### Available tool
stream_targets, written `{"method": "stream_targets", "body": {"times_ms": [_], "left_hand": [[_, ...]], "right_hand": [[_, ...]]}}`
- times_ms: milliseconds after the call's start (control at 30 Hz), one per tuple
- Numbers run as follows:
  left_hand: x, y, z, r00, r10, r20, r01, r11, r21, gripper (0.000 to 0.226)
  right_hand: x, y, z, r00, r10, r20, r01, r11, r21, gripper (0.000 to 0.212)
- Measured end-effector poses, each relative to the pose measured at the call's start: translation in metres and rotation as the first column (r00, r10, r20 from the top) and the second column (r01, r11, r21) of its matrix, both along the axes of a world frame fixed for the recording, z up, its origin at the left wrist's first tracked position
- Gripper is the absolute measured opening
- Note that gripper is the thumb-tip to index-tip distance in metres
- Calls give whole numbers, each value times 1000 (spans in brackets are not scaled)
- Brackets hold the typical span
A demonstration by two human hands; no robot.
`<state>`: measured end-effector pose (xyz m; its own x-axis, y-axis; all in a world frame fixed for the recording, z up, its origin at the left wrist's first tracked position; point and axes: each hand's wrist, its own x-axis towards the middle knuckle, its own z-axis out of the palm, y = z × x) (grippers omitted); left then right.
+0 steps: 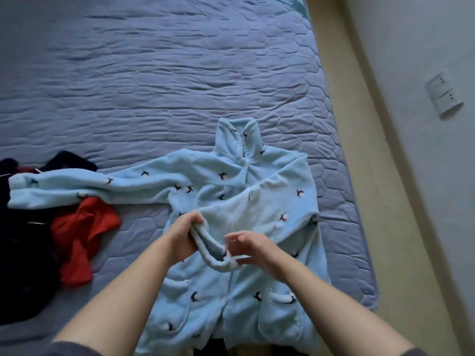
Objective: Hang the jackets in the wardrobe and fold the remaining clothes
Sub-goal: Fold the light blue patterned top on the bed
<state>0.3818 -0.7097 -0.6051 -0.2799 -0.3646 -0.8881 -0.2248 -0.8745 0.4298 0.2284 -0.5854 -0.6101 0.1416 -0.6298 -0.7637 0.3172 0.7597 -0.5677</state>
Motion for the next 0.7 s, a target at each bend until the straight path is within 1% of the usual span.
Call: {"method": "stream_targets", "body": {"times_ms": [33,67,100,133,167,200,233,267,300,333,367,400,433,467,500,533,567,600,633,667,700], "left_hand": [[13,3,-18,996,-6,85,5,1000,7,13],[26,7,-37,979,-24,202,26,1000,-7,14],[37,13,-57,934,-65,350,83,996,-35,21],[46,18,-74,848,-127,515,184,981,-62,32],[52,25,-87,726,-185,662,312,947,-78,43],[54,30,-96,598,-221,771,447,890,-91,51],[54,37,-104,490,-226,842,579,807,-120,55],[51,44,-109,424,-210,881,699,694,-171,55],[43,51,-113,399,-190,897,796,558,-236,54],[32,58,-116,401,-178,898,856,421,-299,52],[17,65,-118,425,-180,887,882,301,-361,49],[1,71,-118,461,-191,866,882,201,-426,43],[-17,78,-117,503,-216,837,864,116,-490,36],[-36,84,-117,541,-258,800,834,43,-550,28],[-55,91,-118,565,-319,761,799,-19,-601,22],[-74,98,-122,568,-389,725,768,-67,-637,19],[-91,106,-127,547,-458,701,754,-94,-650,16],[-107,114,-134,515,-511,688,753,-114,-648,14],[-121,122,-141,477,-545,690,760,-139,-635,14],[-133,128,-149,434,-556,709,774,-172,-609,14],[-144,133,-154,395,-555,732,793,-196,-577,13]], "right_hand": [[15,4,-17,999,41,16,-41,999,30,31],[26,8,-34,996,88,9,-88,994,66,29],[32,14,-52,992,123,-35,-118,987,107,26],[33,20,-69,984,131,-123,-113,983,141,24],[28,29,-85,963,103,-250,-64,985,159,22],[20,37,-99,919,53,-390,12,986,164,19],[6,47,-109,849,8,-529,93,982,163,17],[-10,56,-117,759,-18,-651,168,971,169,12],[-29,65,-122,660,-31,-750,241,955,173,8],[-50,75,-127,563,-25,-826,304,936,178,9],[-70,84,-132,478,12,-878,346,917,200,18],[-89,93,-135,411,60,-910,378,897,230,28],[-108,100,-140,374,96,-922,401,880,254,37],[-124,105,-145,389,100,-916,411,871,270,43],[-136,106,-151,442,61,-895,411,873,263,43],[-147,107,-159,510,23,-860,387,887,253,38],[-157,107,-167,562,32,-827,320,913,253,30],[-166,108,-173,576,76,-814,235,938,253,21],[-174,110,-179,565,104,-819,186,950,249,14],[-183,115,-185,550,88,-831,195,954,229,10],[-191,122,-189,545,36,-837,244,949,200,14]]}}
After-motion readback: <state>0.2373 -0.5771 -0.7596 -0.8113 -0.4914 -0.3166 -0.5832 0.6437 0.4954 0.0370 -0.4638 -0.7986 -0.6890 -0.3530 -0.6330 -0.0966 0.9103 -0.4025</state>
